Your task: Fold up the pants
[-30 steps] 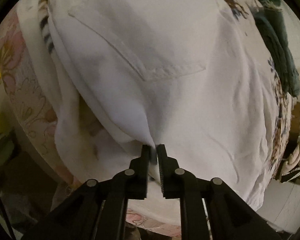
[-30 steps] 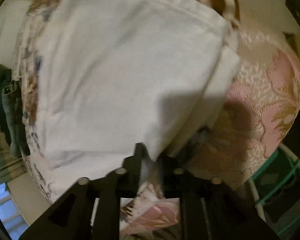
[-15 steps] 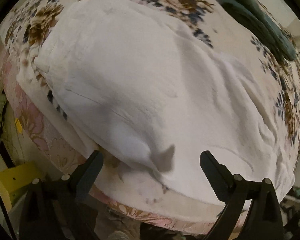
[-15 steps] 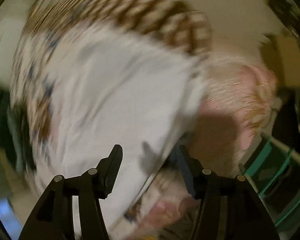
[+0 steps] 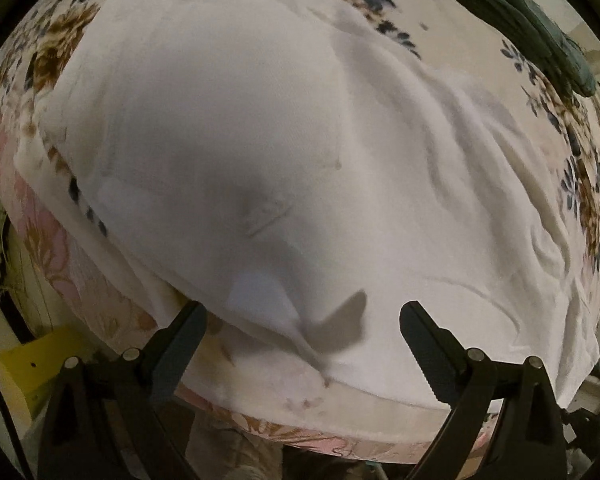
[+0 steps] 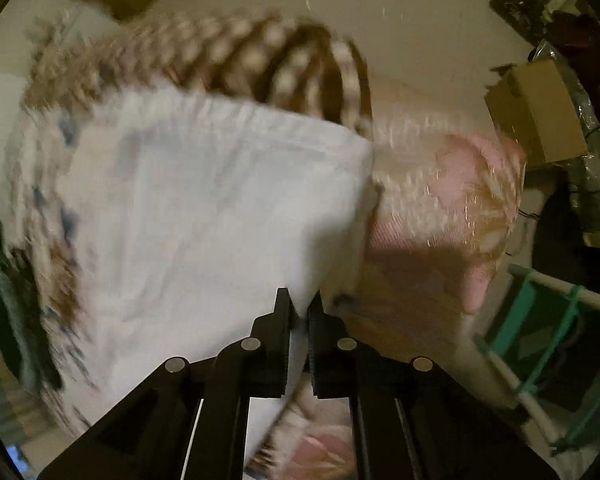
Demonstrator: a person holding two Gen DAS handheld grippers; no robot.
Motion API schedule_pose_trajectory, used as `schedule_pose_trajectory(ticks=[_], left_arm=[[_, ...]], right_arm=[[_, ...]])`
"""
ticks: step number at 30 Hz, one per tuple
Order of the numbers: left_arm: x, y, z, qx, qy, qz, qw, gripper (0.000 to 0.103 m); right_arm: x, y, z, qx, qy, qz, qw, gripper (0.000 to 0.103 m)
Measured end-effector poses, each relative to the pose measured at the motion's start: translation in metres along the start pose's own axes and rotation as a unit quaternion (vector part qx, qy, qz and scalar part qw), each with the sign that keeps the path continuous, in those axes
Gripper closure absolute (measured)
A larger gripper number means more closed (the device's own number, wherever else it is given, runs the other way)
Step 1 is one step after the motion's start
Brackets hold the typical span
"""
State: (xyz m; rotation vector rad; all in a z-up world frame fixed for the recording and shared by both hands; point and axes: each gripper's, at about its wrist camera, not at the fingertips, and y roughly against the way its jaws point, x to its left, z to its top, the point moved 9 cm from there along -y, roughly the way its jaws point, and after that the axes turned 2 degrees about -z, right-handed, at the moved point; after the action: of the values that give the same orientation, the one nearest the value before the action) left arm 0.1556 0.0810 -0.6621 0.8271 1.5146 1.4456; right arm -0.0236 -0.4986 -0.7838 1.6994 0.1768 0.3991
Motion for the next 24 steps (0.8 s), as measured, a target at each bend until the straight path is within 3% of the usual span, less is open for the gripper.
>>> schedule_pose_trajectory(ticks=[2,3,5,7,9,11,13,17,19,21,22,23,24], left_arm=[[-0.001,0.001,0.009,-0.002,-0.006,0.004,1.0000,0.004],[-0.002,0.001,0.013,-0.001,-0.007,0.005,1.0000,0.004],[-0.002,0.007,0.024,-0.007,-0.010,0.009,0.9999,0.004],[-0.001,0.013,0.038,-0.016,-0.024,0.027,0.9992,0.004],[0.002,0.022,0.055,-0.028,-0.048,0.058,0.9968,0.004],[0.009,0.030,0.075,-0.040,-0.075,0.107,0.9906,0.004],[0.017,0.035,0.094,-0.054,-0.090,0.132,0.9856,0.004],[0.042,0.035,0.122,-0.067,-0.088,0.141,0.9838,0.004],[0.051,0.027,0.123,-0.060,-0.076,0.132,0.9865,0.004],[0.072,0.024,0.127,-0.054,-0.063,0.127,0.9884,0.004],[0.075,0.032,0.124,-0.052,-0.058,0.124,0.9891,0.004],[0.075,0.032,0.121,-0.050,-0.053,0.120,0.9901,0.004],[0.076,0.030,0.119,-0.046,-0.049,0.116,0.9910,0.004]], right_arm=[[-0.006,-0.022,-0.007,0.066,-0.001,-0.033,0.997,0.088],[-0.005,-0.021,-0.010,0.078,0.008,-0.053,0.995,0.081],[0.018,0.003,-0.016,0.064,0.062,-0.078,0.993,0.077],[0.057,0.033,-0.035,0.039,0.142,-0.088,0.985,0.047],[0.111,0.050,-0.075,0.043,0.242,-0.086,0.966,0.037],[0.174,0.049,-0.129,0.087,0.329,-0.057,0.939,0.037],[0.241,0.037,-0.189,0.147,0.395,-0.019,0.907,0.037],[0.370,-0.022,-0.310,0.266,0.478,0.055,0.836,0.037],[0.408,-0.064,-0.353,0.304,0.507,0.042,0.806,0.037],[0.430,-0.106,-0.383,0.351,0.503,0.008,0.790,0.037],[0.437,-0.123,-0.396,0.373,0.502,-0.007,0.780,0.042],[0.436,-0.133,-0.407,0.388,0.504,-0.021,0.771,0.058],[0.435,-0.140,-0.404,0.375,0.502,-0.049,0.778,0.093]])
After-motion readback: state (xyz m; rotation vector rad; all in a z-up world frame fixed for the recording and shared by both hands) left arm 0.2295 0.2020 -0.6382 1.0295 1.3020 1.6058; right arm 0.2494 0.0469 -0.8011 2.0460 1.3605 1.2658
